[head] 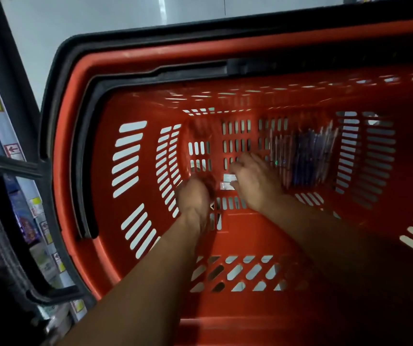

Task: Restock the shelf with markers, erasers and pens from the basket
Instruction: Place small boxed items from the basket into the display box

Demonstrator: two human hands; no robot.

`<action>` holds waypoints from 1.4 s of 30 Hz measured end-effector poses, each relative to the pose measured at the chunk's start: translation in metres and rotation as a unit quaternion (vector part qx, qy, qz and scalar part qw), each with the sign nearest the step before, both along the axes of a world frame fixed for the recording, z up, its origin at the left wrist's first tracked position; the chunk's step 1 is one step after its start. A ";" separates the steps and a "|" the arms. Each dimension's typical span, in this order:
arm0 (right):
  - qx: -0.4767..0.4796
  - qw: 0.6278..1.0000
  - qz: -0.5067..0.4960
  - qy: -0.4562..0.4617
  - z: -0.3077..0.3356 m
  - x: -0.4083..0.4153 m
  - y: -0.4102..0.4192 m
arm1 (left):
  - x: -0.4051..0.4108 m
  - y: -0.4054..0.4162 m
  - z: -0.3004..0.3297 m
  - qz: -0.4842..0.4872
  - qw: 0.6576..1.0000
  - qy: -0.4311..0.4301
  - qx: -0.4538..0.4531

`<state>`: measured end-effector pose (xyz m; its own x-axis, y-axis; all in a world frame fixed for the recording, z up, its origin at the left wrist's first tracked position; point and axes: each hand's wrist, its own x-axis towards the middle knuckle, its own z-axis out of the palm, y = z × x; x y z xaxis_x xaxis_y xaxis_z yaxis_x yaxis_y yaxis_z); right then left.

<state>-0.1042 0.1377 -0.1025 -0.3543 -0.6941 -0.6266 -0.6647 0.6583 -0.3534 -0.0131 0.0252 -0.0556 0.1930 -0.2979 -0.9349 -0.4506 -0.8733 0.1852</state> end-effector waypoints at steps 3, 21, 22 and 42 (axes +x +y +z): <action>-0.007 0.998 0.039 0.039 -0.002 0.003 -0.004 | 0.003 0.003 -0.004 -0.001 1.000 0.009 0.002; -0.016 0.844 -0.420 -0.333 0.055 0.003 -0.004 | -0.011 0.003 0.031 -0.107 0.984 0.088 0.108; -0.015 0.869 -0.398 -0.295 0.050 0.003 -0.002 | -0.011 0.004 0.030 -0.106 0.987 0.065 0.105; 0.022 0.995 -0.098 0.028 0.003 -0.017 0.028 | -0.007 0.004 0.024 -0.040 0.994 0.044 0.086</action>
